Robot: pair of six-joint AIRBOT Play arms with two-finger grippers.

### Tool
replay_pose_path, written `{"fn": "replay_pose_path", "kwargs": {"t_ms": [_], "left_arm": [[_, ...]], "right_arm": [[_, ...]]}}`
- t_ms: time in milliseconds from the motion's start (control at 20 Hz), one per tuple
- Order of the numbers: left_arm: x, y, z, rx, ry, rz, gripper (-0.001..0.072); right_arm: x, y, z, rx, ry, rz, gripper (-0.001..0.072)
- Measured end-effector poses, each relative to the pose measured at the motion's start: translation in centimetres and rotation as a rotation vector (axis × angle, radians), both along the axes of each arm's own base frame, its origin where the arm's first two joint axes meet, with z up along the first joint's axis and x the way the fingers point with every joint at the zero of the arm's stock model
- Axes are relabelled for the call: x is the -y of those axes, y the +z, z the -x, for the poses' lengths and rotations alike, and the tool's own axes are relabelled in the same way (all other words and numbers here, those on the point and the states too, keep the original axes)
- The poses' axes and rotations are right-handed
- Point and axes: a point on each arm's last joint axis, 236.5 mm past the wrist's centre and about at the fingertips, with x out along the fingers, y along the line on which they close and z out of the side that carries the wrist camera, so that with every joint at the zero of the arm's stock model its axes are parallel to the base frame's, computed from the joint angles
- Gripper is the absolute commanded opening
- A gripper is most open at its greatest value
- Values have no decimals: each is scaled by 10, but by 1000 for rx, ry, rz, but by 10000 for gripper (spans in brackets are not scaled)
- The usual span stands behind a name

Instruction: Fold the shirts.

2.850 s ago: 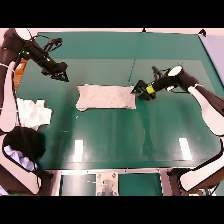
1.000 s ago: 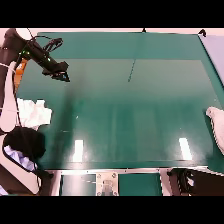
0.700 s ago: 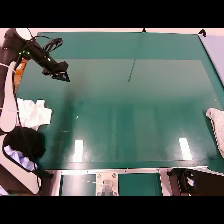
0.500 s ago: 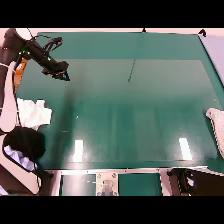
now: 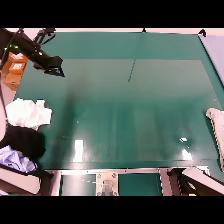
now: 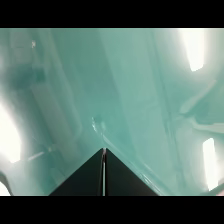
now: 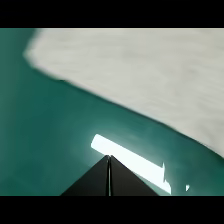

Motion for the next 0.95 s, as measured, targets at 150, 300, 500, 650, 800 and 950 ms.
{"fn": "replay_pose_path", "kwargs": {"t_ms": [150, 300, 500, 650, 800, 950], "left_arm": [[0, -3, 33, -17, 20, 4, 23], [-1, -24, 80, -48, 59, 10, 24], [-2, -64, 140, -100, 108, 11, 24], [-3, -79, 162, -114, 128, 12, 25], [-3, -85, 168, -112, 141, 12, 25], [-3, -87, 170, -109, 145, 13, 25]], "right_arm": [[-85, 5, -76, 44, 350, 39, 8], [-185, -18, -95, 25, 645, 29, 8], [-285, -67, -68, -17, 885, -13, 8], [-322, -85, -52, -30, 985, -25, 8], [-337, -92, -44, -35, 1031, -29, 8], [-343, -95, -40, -38, 1049, -31, 8]]}}
